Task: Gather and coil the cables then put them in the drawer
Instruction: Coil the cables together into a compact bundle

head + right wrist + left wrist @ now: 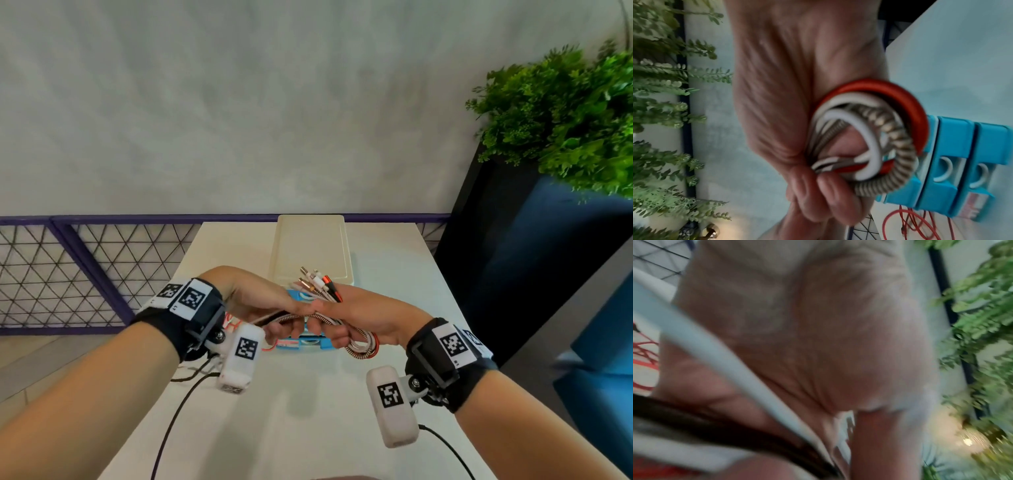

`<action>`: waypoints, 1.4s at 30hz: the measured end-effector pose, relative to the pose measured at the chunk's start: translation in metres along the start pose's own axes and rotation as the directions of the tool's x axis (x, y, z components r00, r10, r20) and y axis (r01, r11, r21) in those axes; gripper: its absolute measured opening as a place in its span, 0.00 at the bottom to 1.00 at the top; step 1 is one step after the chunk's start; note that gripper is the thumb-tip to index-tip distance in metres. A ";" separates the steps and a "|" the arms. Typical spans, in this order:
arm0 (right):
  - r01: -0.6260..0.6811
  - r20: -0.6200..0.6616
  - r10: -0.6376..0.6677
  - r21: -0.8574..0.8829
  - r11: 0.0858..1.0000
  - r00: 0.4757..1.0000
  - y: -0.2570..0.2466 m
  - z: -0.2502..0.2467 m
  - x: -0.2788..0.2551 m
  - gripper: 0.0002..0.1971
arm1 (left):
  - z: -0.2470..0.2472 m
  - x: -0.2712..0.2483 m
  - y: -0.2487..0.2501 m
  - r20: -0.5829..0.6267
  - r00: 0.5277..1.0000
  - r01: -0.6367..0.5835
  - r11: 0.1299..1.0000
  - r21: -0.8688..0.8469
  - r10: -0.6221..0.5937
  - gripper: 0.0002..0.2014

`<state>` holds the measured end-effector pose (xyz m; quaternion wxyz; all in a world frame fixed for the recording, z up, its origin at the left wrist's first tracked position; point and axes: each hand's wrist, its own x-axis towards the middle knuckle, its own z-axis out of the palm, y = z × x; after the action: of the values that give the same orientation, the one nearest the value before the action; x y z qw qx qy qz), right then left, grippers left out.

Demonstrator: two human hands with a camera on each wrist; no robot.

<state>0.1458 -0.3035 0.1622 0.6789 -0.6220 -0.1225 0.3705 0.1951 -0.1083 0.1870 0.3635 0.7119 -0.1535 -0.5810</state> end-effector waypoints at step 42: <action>-0.103 -0.187 0.070 -0.174 0.979 0.980 -0.008 -0.026 -0.002 0.10 | 0.000 0.012 -0.045 -0.084 0.941 -0.334 0.867 -0.370 0.327 0.14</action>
<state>0.1638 -0.3240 0.1653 0.6106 -0.7173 -0.0668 0.3290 0.1894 -0.0853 0.1471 0.5896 0.5967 -0.1542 -0.5220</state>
